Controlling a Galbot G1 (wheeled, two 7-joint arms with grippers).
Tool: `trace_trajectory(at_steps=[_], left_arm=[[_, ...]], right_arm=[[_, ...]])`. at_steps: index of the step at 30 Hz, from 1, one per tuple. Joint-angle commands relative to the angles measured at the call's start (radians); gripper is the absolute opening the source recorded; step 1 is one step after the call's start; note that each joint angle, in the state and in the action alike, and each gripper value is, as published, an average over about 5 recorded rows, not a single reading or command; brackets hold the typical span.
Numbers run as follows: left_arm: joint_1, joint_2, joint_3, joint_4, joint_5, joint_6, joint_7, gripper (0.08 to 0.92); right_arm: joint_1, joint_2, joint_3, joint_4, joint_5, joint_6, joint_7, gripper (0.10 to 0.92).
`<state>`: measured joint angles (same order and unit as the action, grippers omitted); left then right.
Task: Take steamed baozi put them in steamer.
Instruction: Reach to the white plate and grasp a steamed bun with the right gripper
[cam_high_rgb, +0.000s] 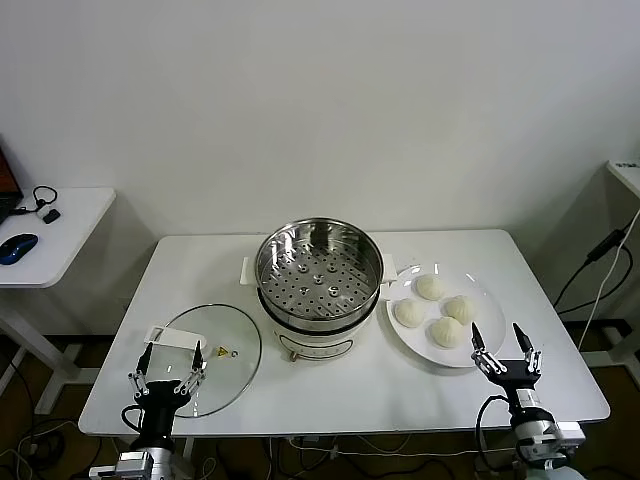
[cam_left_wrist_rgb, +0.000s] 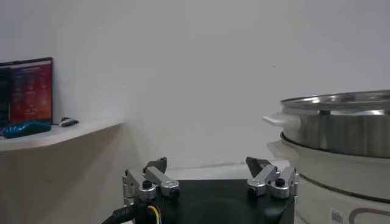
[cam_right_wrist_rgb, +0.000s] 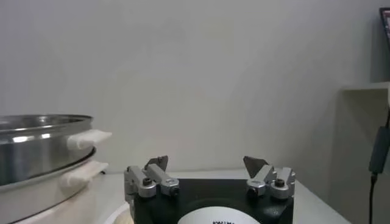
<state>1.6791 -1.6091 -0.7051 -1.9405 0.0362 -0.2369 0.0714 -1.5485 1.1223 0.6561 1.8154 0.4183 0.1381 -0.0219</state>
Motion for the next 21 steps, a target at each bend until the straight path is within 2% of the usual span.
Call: trace_trajectory(at_steps=[1, 10, 15, 21], left_arm=[[-0.001, -0.049, 0.002, 0.002, 0.002, -0.008, 0.000, 0.823], [-0.003, -0.049, 0.011, -0.004, -0.001, -0.019, 0.005, 0.823], [-0.003, -0.049, 0.014, -0.012, -0.004, -0.023, 0.013, 0.823], [-0.002, -0.049, 0.019, -0.010, -0.002, -0.035, 0.015, 0.823]], right_arm=[[0.177, -0.114, -0.027, -0.012, -0.072, -0.247, 0.000, 0.823], [0.441, -0.276, -0.153, -0.103, -0.101, -0.506, -0.051, 0.823], [0.599, -0.458, -0.262, -0.157, -0.122, -0.663, -0.239, 0.823], [0.890, -0.629, -0.553, -0.276, -0.125, -0.676, -0.424, 0.823]])
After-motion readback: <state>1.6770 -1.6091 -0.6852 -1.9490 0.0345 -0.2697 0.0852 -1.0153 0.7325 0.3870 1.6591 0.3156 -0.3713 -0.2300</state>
